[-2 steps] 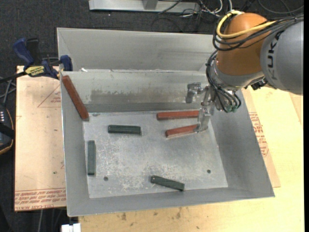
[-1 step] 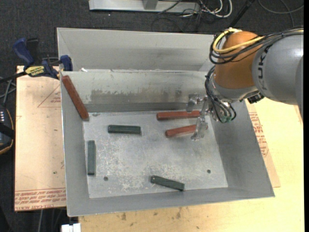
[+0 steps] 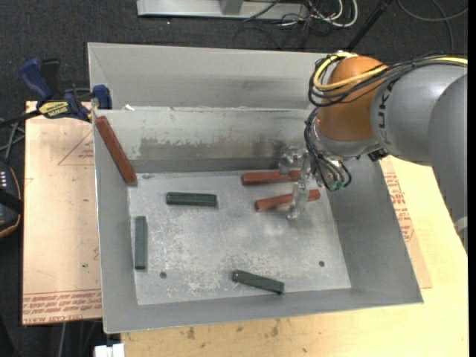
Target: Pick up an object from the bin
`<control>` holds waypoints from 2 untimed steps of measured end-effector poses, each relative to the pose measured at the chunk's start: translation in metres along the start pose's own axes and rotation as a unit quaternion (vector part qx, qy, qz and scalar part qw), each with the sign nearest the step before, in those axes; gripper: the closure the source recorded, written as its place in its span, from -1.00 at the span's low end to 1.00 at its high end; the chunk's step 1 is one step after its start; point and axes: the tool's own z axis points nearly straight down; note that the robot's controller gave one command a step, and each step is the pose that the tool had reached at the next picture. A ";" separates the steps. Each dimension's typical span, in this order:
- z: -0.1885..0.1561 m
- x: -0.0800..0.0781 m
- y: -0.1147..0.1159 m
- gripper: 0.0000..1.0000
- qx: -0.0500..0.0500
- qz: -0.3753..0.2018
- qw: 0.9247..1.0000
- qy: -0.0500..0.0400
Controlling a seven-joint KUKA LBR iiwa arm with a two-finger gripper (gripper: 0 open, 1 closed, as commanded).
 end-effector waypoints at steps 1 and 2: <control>-0.001 0.023 0.003 1.00 0.000 0.103 0.995 0.001; -0.001 0.023 0.003 1.00 0.000 0.103 0.995 0.001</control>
Offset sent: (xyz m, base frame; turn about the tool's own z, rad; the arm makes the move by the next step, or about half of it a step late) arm 0.0000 0.0000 0.0000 0.0000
